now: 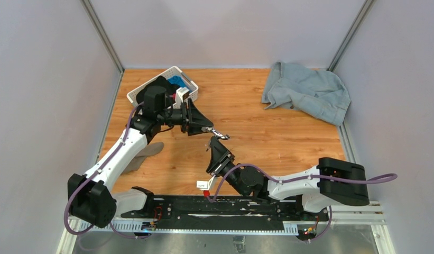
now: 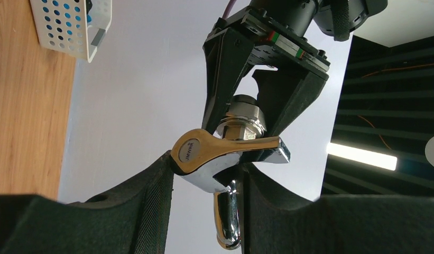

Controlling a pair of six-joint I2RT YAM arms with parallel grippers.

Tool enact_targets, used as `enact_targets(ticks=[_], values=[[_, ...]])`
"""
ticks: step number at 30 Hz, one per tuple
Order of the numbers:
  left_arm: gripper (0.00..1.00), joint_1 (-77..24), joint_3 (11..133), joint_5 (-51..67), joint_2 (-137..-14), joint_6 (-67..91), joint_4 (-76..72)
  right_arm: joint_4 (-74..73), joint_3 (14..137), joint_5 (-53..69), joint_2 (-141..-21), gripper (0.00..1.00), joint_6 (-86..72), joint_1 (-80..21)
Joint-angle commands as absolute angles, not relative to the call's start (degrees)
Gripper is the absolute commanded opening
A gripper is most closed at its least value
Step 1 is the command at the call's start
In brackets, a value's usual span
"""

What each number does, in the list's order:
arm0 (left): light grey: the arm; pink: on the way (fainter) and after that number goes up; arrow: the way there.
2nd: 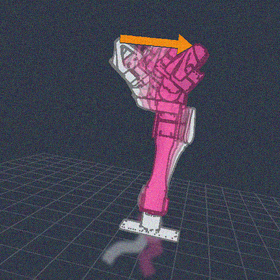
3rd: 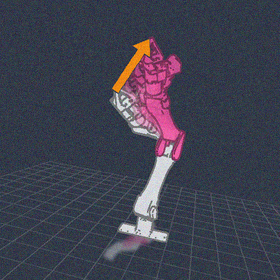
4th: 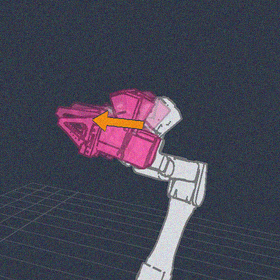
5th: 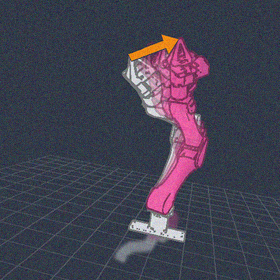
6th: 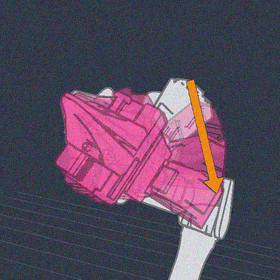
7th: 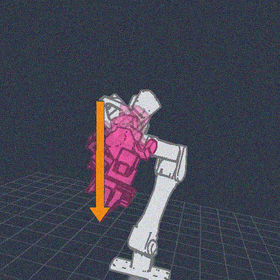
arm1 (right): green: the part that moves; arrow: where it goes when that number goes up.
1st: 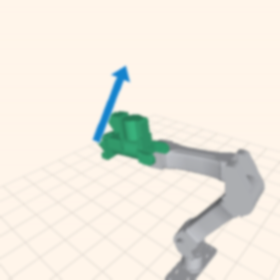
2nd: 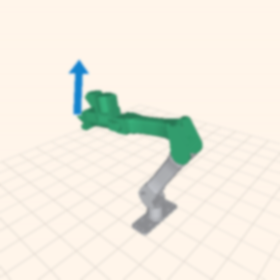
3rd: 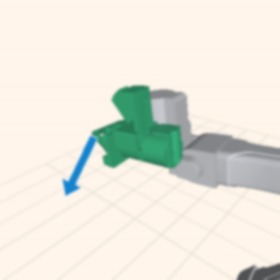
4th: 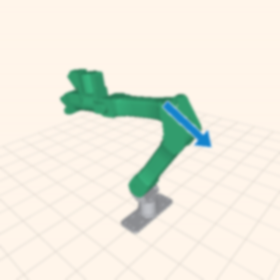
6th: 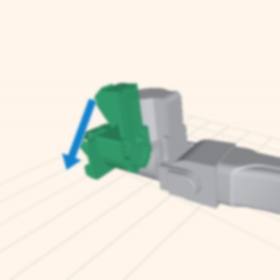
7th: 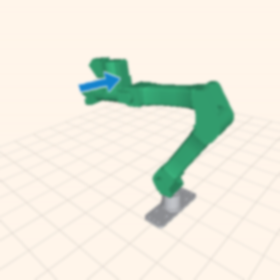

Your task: Install the water faucets

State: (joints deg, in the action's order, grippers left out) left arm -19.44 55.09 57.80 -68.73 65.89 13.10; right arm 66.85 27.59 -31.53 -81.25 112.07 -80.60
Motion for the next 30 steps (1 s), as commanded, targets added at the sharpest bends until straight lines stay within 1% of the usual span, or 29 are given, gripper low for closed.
enact_targets(ticks=[1, 4, 6, 10, 11, 14, 18, 24, 27, 30], values=[[0.0, -19.78, 53.54, 61.34, -67.88, 64.98, 13.58, 79.49, 33.0, -32.83, -81.55, 0.23, 110.46, -79.25], [0.0, -19.78, 53.44, 61.18, -68.07, 64.36, 13.54, 79.29, 34.27, -34.0, -81.15, 0.15, 105.63, -79.93], [0.0, -19.78, 53.44, 61.22, -68.31, 63.9, 13.73, 75.68, 34.88, -34.43, -79.68, 0.1, 101.14, -80.61], [0.0, -19.78, 53.07, 61.19, -68.52, 62.63, 14.14, 63.31, 36.41, -33.64, -73.72, 0.01, 86.85, -81.91], [0.0, -19.78, 52.94, 61.05, -68.53, 62.44, 14.11, 59.81, 37.09, -32.5, -71.62, 0.0, 80.57, -81.99], [0.0, -19.78, 52.48, 60.95, -68.61, 62.35, 13.27, 45.47, 39.34, -28.59, -65.33, 0.0, 65.5, -81.79], [0.0, -19.76, 51.98, 61.0, -68.65, 63.06, 11.65, 36.42, 41.68, -23.97, -60.23, 0.0, 46.87, -80.11], [0.0, -19.78, 51.19, 60.66, -67.58, 64.97, 8.35, 33.73, 42.09, -19.97, -57.0, 0.0, 18.81, -75.75], [0.0, -19.75, 50.33, 60.41, -66.94, 66.25, 6.17, 32.92, 42.86, -21.31, -57.01, 0.0, 4.41, -72.5], [0.0, -19.78, 48.84, 59.95, -66.09, 68.36, 3.19, 28.3, 44.48, -20.21, -57.0, 0.0, -9.9, -68.55]])
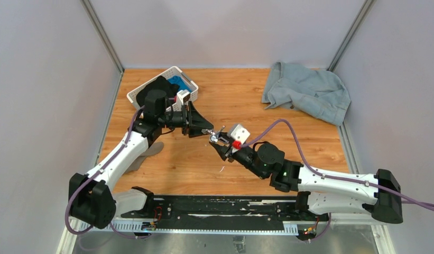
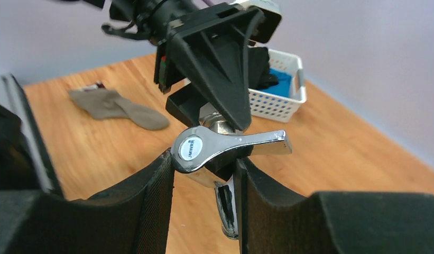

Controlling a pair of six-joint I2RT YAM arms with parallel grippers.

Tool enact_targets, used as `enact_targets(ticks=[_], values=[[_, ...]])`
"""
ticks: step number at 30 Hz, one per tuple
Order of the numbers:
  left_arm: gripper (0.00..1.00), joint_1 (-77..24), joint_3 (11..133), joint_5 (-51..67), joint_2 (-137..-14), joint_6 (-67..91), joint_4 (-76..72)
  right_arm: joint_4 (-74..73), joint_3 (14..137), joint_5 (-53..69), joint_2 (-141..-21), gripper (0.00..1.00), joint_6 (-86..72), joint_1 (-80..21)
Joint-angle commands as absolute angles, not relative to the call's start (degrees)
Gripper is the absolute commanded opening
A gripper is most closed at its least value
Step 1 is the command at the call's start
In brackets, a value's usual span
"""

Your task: Install the water faucets

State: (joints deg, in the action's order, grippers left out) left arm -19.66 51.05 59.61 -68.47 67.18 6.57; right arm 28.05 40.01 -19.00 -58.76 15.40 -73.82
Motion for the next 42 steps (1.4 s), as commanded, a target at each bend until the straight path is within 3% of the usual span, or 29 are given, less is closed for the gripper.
enact_targets(ticks=[1, 12, 16, 25, 28, 31, 38, 42], values=[[0.0, -19.78, 48.48, 59.82, -65.73, 69.24, 1.78, 27.69, 44.39, -19.04, -56.76, 0.0, -13.65, -67.42], [0.0, -19.78, 45.47, 58.54, -64.05, 74.07, -6.16, 27.71, 39.04, -8.95, -53.89, 0.03, -47.78, -54.77], [0.0, -19.78, 45.44, 58.36, -63.97, 74.1, -6.42, 27.17, 38.45, -4.42, -54.56, 0.16, -54.2, -51.75], [0.0, -19.71, 45.26, 57.92, -63.86, 74.79, -6.86, 22.63, 39.9, 0.9, -54.53, 0.66, -52.05, -50.2], [0.0, -19.78, 45.26, 57.85, -63.99, 74.88, -7.11, 20.17, 40.2, 2.02, -53.95, 0.74, -52.37, -49.94], [0.0, -19.78, 45.34, 57.74, -63.94, 75.06, -7.35, 19.14, 39.72, 1.99, -52.93, 0.72, -52.26, -49.83], [0.0, -19.77, 45.48, 57.79, -64.03, 75.31, -7.65, 20.07, 39.09, 2.73, -54.13, 0.58, -51.77, -49.75], [0.0, -19.78, 45.69, 57.83, -63.98, 75.35, -7.81, 21.62, 39.63, 5.46, -56.85, 0.57, -51.68, -49.75]])
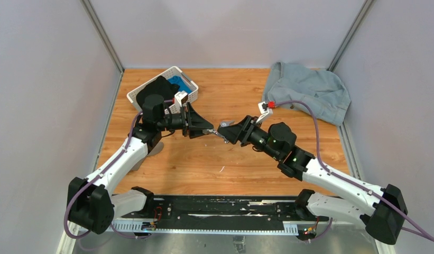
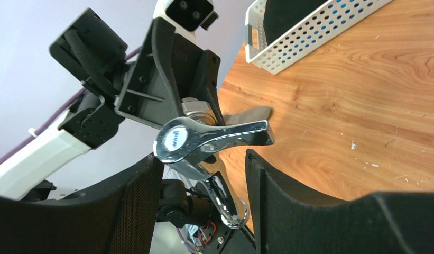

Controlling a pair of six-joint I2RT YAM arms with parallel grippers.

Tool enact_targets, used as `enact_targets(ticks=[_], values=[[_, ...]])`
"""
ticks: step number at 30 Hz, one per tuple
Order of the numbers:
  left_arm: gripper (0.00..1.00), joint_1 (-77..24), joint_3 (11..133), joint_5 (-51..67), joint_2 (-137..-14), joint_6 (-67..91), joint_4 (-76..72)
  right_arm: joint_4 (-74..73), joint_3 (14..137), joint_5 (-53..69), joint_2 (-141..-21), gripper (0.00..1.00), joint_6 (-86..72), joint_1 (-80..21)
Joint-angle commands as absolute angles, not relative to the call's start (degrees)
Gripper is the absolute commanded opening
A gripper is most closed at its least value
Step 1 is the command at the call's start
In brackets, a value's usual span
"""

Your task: Install the water faucets

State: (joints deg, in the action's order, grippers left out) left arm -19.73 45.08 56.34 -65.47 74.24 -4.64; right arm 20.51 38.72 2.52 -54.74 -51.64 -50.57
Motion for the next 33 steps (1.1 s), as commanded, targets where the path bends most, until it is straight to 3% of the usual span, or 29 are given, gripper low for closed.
enact_targets(ticks=[1, 3, 9, 14, 20, 21, 23, 25, 29, 33], values=[[0.0, -19.78, 45.75, 57.83, -63.98, 75.34, -7.75, 21.82, 39.64, 5.71, -57.36, 0.57, -51.72, -49.75], [0.0, -19.78, 45.63, 57.91, -63.85, 75.17, -7.81, 22.45, 39.49, 5.97, -58.02, 0.54, -52.17, -49.72], [0.0, -19.78, 44.96, 57.34, -63.02, 74.08, -8.53, 28.3, 36.43, 6.66, -58.44, 0.25, -59.56, -48.71], [0.0, -19.78, 43.75, 55.8, -61.63, 72.72, -10.99, 32.85, 33.7, 10.07, -59.25, 0.08, -71.0, -46.75], [0.0, -19.78, 43.07, 54.3, -61.12, 68.62, -11.55, 43.7, 31.92, 21.46, -63.97, 0.03, -91.28, -43.38], [0.0, -19.72, 42.91, 54.29, -61.34, 68.34, -11.57, 46.91, 31.64, 22.94, -64.89, 0.08, -93.68, -43.06], [0.0, -19.77, 42.91, 54.63, -61.6, 68.33, -11.92, 53.6, 31.31, 25.35, -66.45, 0.39, -96.58, -42.62], [0.0, -19.69, 42.97, 54.79, -61.59, 68.5, -11.97, 55.36, 31.65, 28.46, -66.77, 0.61, -96.73, -42.01], [0.0, -19.56, 43.24, 55.02, -61.82, 68.68, -11.68, 44.16, 30.86, 30.63, -61.19, 0.75, -88.82, -40.4], [0.0, -19.42, 43.39, 55.24, -61.91, 69.16, -11.65, 16.91, 34.62, 25.55, -48.87, 0.78, -68.39, -39.48]])
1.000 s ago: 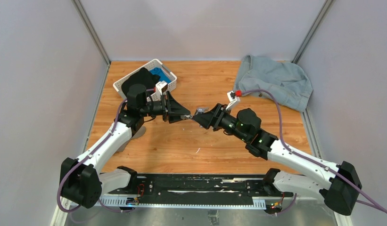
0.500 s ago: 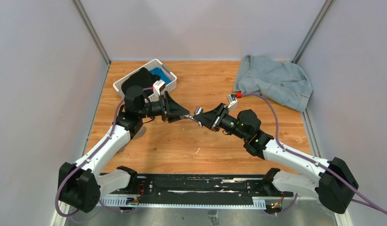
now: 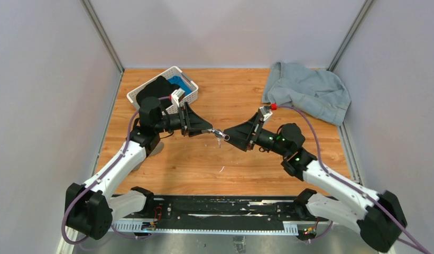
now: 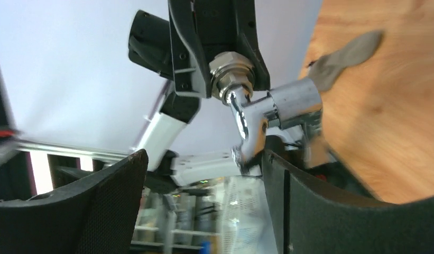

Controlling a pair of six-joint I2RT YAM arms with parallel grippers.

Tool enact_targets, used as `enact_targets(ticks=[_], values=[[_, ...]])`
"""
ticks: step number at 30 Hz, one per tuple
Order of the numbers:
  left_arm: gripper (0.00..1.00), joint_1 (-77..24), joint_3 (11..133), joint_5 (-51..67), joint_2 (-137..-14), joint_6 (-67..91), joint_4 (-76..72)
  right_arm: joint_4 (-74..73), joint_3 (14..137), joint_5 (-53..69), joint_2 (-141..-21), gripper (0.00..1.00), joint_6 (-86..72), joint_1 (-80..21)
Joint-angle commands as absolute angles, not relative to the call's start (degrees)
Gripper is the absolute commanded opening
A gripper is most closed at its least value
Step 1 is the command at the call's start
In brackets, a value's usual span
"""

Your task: Install the water faucets

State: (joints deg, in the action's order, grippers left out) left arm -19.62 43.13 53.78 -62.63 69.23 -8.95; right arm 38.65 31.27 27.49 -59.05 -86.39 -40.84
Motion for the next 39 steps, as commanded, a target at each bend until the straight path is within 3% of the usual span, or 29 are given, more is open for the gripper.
enact_targets(ticks=[1, 5, 10, 16, 24, 39], values=[[0.0, -19.36, 43.46, 55.28, -61.86, 69.29, -11.62, 6.27, 37.65, 22.78, -46.6, 0.78, -62.43, -39.55], [0.0, -19.34, 43.69, 55.29, -61.31, 69.54, -11.67, -4.35, 41.55, 14.33, -40.08, 0.71, -38.1, -39.91], [0.0, -19.34, 43.64, 55.5, -61.43, 69.52, -11.64, 11.5, 35.9, 15.52, -38.21, 0.63, -22.94, -42.41], [0.0, -19.34, 43.6, 55.55, -61.61, 69.76, -11.52, 13.63, 40.36, 11.72, -45.42, 0.66, -10.09, -49.79], [0.0, -19.34, 44.19, 55.55, -61.87, 69.96, -11.52, 19.75, 41.66, 10.57, -53.97, 0.68, -8.96, -53.21], [0.0, -19.34, 43.87, 55.72, -61.61, 70.05, -11.51, 28.39, 40.53, 11.46, -61.08, 0.43, -13.59, -53.61]])
